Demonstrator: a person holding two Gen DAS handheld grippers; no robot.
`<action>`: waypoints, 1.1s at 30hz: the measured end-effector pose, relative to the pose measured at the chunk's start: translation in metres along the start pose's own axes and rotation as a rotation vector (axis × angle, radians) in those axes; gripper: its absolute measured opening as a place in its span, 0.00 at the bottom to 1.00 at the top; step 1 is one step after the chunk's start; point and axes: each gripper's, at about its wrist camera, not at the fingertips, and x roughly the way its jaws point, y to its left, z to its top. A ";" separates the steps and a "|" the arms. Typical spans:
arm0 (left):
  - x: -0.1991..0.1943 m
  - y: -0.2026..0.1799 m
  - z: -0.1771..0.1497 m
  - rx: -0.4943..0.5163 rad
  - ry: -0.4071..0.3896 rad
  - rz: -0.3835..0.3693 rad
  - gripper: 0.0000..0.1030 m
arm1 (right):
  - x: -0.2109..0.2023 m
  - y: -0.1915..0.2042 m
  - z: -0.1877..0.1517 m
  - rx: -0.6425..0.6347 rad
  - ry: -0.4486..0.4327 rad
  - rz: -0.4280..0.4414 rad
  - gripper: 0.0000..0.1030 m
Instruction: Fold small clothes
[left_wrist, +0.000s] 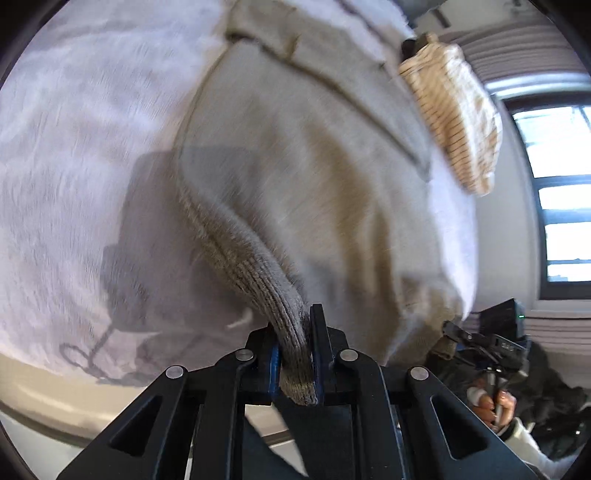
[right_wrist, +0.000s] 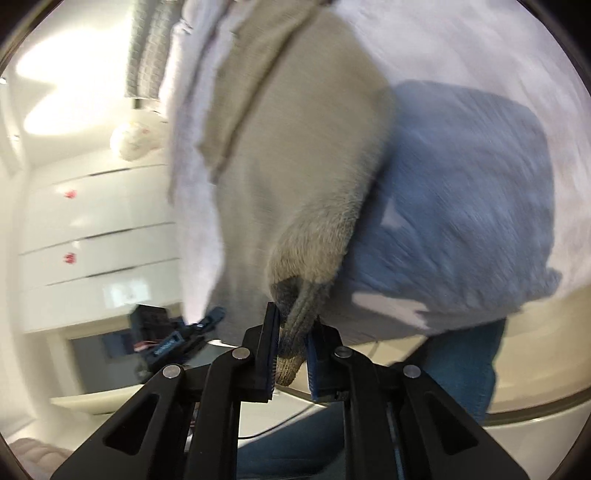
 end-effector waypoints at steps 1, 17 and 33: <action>-0.006 -0.006 0.009 0.003 -0.014 -0.019 0.15 | -0.003 0.007 0.007 -0.007 -0.003 0.021 0.13; -0.060 -0.095 0.179 -0.001 -0.316 -0.083 0.15 | -0.011 0.126 0.212 -0.140 -0.030 0.246 0.08; 0.034 -0.048 0.356 -0.027 -0.329 0.117 0.15 | 0.060 0.072 0.369 0.059 -0.171 0.055 0.08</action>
